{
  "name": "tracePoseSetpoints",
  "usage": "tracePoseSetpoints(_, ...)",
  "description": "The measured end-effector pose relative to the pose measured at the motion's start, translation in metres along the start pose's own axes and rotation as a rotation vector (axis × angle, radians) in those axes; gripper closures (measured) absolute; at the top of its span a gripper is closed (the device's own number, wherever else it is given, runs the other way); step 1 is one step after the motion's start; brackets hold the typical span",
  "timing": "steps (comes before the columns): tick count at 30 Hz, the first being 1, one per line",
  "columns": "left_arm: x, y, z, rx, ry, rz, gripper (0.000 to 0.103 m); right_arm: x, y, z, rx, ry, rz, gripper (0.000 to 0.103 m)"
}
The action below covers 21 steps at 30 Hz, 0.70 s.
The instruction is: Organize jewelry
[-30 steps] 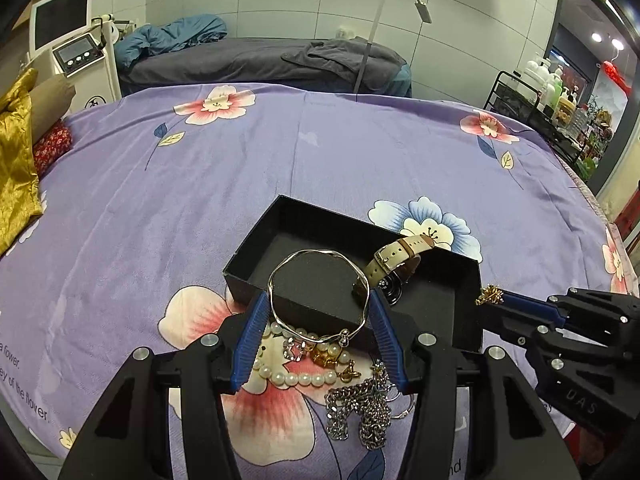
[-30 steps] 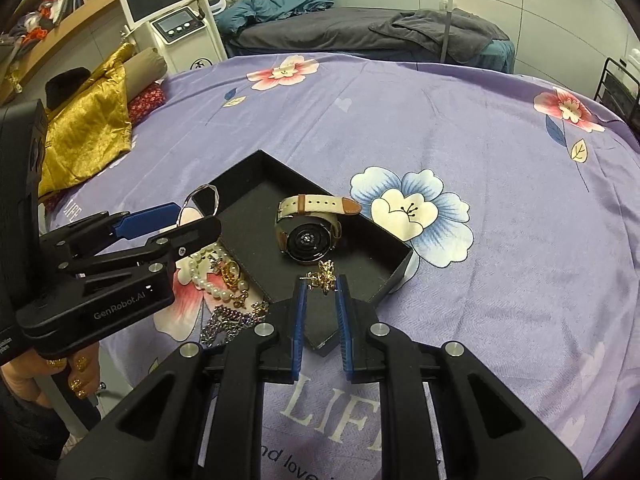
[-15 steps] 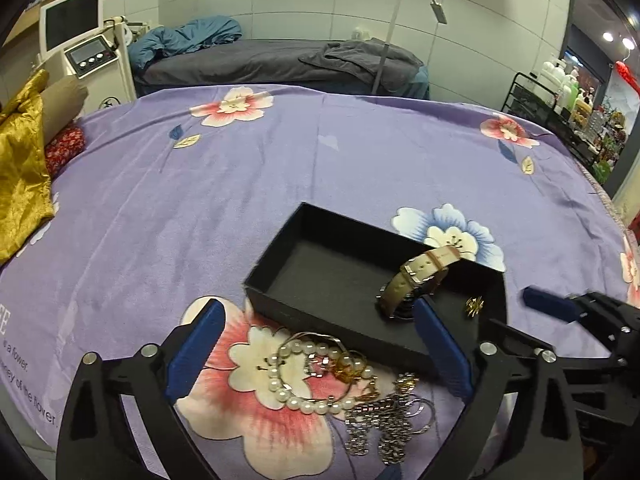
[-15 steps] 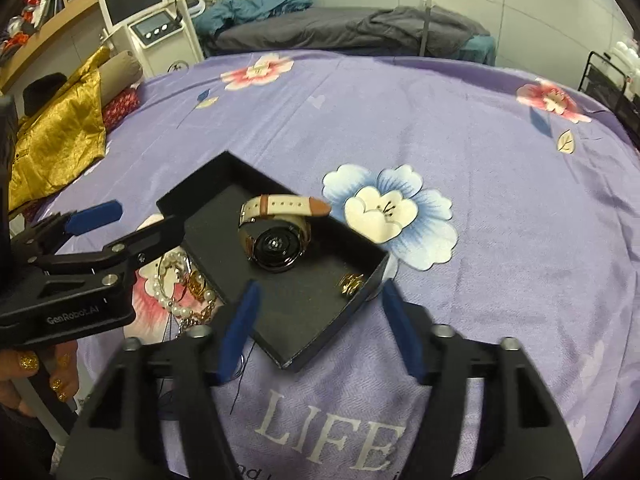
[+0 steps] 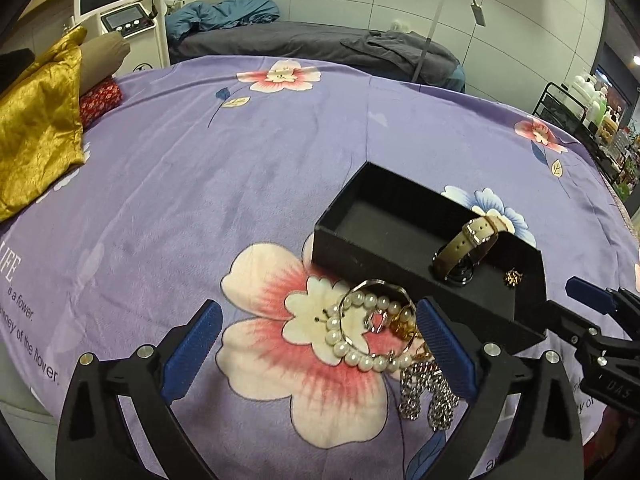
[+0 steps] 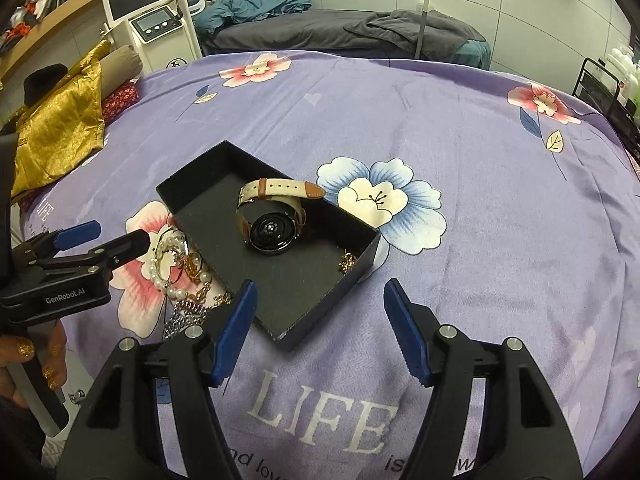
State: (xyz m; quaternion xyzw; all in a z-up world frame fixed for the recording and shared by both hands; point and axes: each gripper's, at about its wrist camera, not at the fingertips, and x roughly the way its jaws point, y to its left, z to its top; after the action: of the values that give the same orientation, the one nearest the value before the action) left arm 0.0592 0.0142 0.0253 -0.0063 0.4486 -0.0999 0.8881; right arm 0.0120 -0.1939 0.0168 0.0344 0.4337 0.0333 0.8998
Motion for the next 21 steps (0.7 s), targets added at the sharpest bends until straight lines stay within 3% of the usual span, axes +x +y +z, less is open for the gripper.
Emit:
tracePoseSetpoints(12,0.001,-0.001,-0.027,0.03,0.053,-0.028,0.011,-0.014,0.022,-0.033,-0.066,0.049,0.087,0.039)
tracePoseSetpoints(16,0.005,-0.006,-0.029,0.049,0.06,-0.055,0.012,-0.005,0.038,-0.043,-0.147,0.09,0.121,0.046)
tracePoseSetpoints(21,0.019,-0.017,-0.022,0.087,0.067,-0.061,0.013,0.012,0.053,-0.055,-0.207,0.141,0.157,0.047)
